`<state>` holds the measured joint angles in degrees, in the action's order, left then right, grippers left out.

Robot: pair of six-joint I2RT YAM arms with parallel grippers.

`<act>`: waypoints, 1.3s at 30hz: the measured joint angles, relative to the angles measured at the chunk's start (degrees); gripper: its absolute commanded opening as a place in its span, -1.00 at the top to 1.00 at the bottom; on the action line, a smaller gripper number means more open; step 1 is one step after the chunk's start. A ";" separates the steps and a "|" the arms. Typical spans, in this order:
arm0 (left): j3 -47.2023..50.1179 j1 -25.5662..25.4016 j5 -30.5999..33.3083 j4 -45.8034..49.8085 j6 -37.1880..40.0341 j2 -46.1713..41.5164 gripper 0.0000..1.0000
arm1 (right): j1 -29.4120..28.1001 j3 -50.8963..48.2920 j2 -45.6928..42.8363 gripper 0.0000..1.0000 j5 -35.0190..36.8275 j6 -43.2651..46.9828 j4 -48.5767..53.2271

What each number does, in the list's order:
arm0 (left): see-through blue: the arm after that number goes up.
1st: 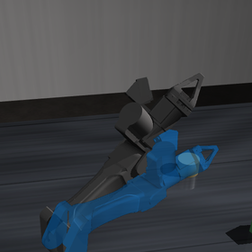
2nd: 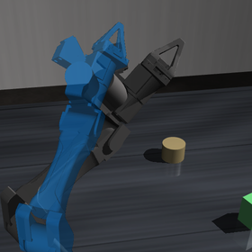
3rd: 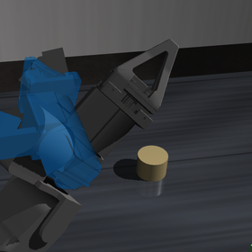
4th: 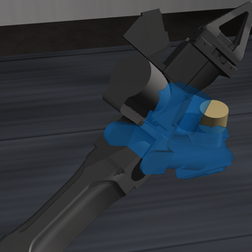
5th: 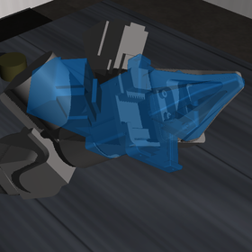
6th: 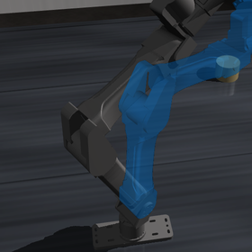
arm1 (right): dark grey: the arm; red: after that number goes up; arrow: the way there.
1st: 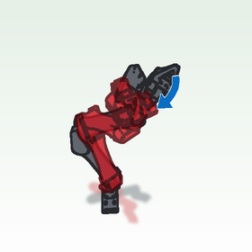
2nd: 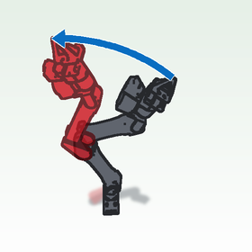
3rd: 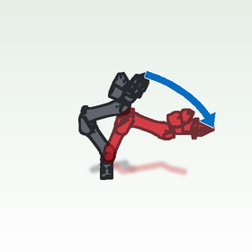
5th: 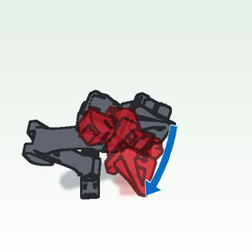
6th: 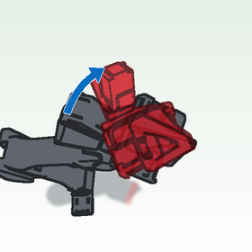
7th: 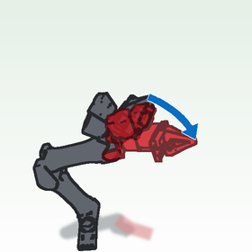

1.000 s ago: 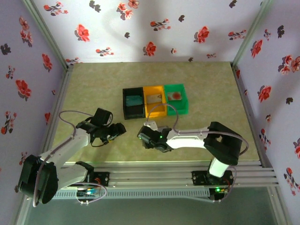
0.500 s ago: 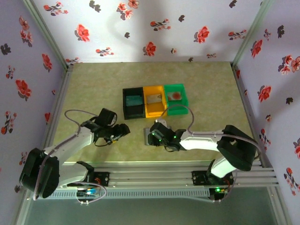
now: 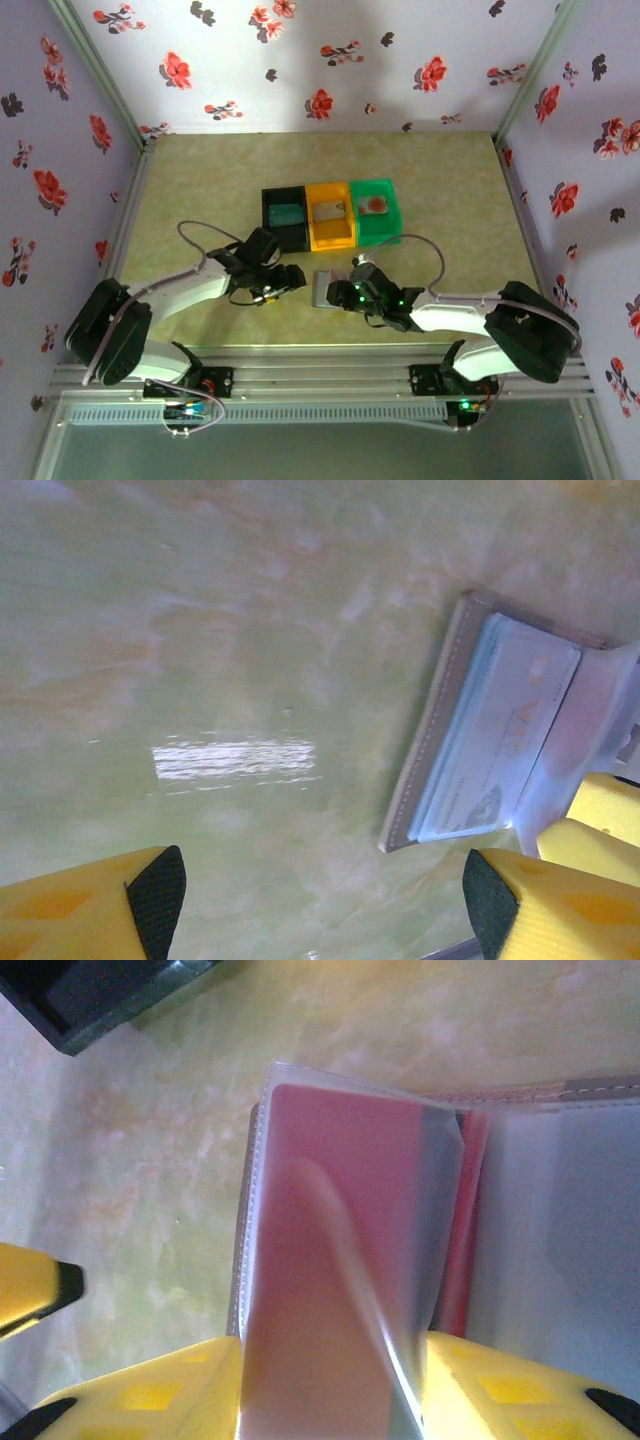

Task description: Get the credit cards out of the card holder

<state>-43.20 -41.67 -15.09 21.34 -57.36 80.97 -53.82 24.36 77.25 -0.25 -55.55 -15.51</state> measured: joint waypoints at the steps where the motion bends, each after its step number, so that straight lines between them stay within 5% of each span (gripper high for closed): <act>1: -0.87 -0.42 -0.07 0.02 -0.26 1.16 -0.55 | 0.22 -0.68 -0.50 0.03 -0.26 -0.48 -1.16; 10: -8.15 -3.45 -4.15 -3.08 -2.08 10.80 -0.55 | 1.07 -5.77 -4.66 0.03 -1.18 -3.21 -8.31; 26: -10.19 -7.28 -7.91 -17.27 -9.77 14.29 -0.52 | 1.07 -8.33 -5.79 0.02 -2.38 -3.43 -13.40; 39: -9.11 -9.18 -8.98 -23.93 -12.74 16.61 -0.44 | 1.07 -8.33 -5.97 -0.30 -3.48 -2.60 -12.44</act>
<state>-52.31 -50.85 -24.08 -2.59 -70.11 97.58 -52.75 16.03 71.29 -3.73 -58.15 -27.94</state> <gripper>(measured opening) 0.723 0.634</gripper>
